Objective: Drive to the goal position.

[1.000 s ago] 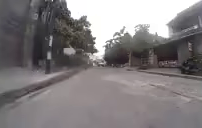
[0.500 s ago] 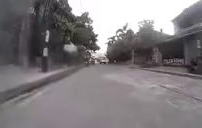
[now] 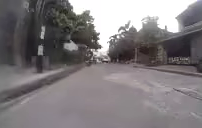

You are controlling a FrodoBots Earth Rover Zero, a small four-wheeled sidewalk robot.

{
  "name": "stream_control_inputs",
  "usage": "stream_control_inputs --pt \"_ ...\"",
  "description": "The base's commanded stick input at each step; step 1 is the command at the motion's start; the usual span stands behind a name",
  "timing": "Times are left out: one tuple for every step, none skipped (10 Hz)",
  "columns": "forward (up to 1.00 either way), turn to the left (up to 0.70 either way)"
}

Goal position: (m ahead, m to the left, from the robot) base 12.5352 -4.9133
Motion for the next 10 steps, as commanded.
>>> stream_control_inputs --pt "1.00 0.00" --pt "1.00 0.00" --pt "1.00 0.00" --pt "1.00 0.00" --pt "1.00 0.00" --pt "1.00 0.00" --pt "1.00 0.00" --pt "1.00 -0.05" --pt "1.00 -0.33" --pt "1.00 -0.40"
